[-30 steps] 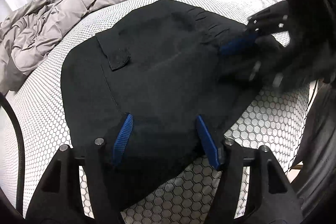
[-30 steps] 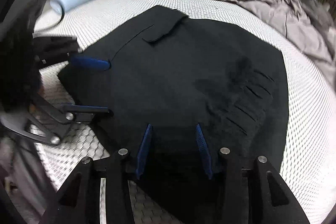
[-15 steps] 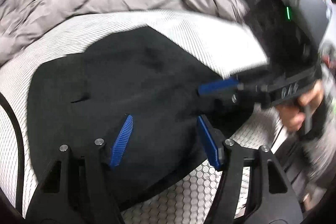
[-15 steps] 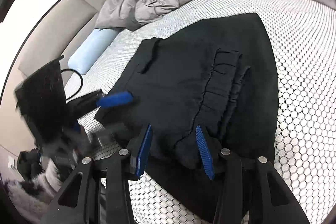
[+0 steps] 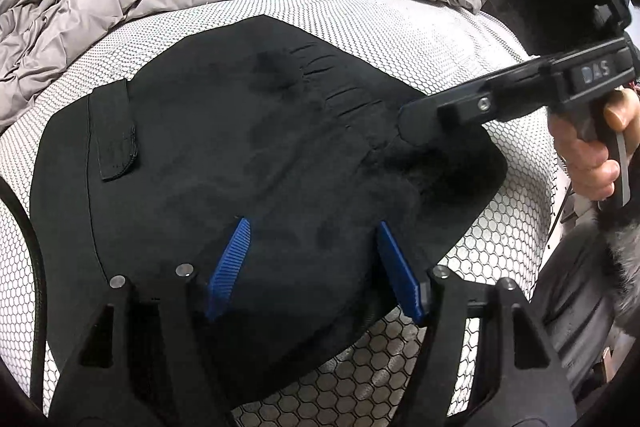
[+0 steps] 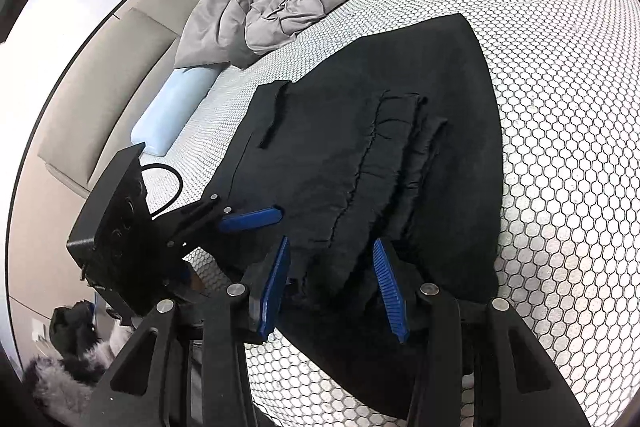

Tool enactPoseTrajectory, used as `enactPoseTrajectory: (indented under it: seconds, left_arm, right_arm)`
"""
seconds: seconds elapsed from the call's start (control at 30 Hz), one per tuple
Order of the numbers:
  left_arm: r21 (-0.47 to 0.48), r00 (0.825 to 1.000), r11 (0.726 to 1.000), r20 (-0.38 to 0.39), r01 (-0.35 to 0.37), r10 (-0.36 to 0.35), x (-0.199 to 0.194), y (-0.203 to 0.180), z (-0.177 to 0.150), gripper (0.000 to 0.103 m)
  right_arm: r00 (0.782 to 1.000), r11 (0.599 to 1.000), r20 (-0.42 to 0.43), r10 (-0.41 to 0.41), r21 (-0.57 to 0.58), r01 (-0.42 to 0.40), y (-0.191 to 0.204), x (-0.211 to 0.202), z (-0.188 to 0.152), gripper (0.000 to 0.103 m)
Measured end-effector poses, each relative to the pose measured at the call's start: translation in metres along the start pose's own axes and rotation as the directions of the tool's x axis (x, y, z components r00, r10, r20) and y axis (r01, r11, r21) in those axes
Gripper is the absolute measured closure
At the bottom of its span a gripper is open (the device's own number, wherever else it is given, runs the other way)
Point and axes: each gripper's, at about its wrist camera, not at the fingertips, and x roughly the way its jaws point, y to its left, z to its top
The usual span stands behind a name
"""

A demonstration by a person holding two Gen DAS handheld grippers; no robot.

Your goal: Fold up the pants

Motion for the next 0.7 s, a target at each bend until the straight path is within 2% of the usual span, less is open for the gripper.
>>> enactPoseTrajectory:
  seconds: [0.2, 0.33, 0.4, 0.47, 0.53, 0.63, 0.67, 0.7]
  left_arm:
    - [0.004, 1.000, 1.000, 0.002, -0.001, 0.001, 0.000, 0.001, -0.001, 0.038]
    - [0.005, 1.000, 1.000, 0.003, 0.000, 0.000, 0.000, 0.002, -0.002, 0.038]
    - [0.007, 1.000, 1.000, 0.001, -0.004, 0.004, 0.001, 0.001, -0.002, 0.038]
    - [0.005, 1.000, 1.000, 0.000, 0.004, -0.004, -0.001, 0.002, -0.001, 0.038]
    - [-0.009, 0.999, 0.999, 0.011, 0.034, -0.034, -0.009, 0.007, 0.001, 0.038]
    - [-0.036, 0.997, 0.998, 0.058, 0.056, -0.054, -0.027, 0.018, 0.003, 0.038]
    - [-0.056, 0.997, 0.997, 0.067, 0.052, -0.048, -0.030, 0.024, 0.004, 0.038]
    - [-0.072, 0.997, 0.996, 0.067, 0.049, -0.044, -0.031, 0.029, 0.004, 0.038]
  right_arm:
    - [0.997, 0.998, 0.019, 0.069, -0.010, -0.068, 0.009, -0.004, 0.003, 0.058]
    - [0.996, 0.996, -0.019, 0.092, 0.004, -0.092, 0.007, 0.010, 0.001, 0.059]
    - [0.998, 0.999, -0.038, 0.051, -0.007, -0.051, 0.008, 0.023, -0.001, 0.065]
    - [1.000, 1.000, -0.018, 0.000, -0.026, -0.001, 0.011, 0.024, -0.001, 0.092]
    - [1.000, 0.999, 0.015, 0.012, -0.045, -0.011, 0.017, 0.014, -0.001, 0.097]
    - [0.998, 0.994, 0.056, -0.016, -0.104, 0.022, 0.034, -0.007, -0.004, 0.098]
    - [0.997, 0.991, 0.050, -0.065, -0.110, 0.071, 0.033, -0.005, -0.005, 0.098]
    - [0.978, 0.968, 0.029, -0.204, -0.141, 0.207, 0.031, 0.004, -0.008, 0.098]
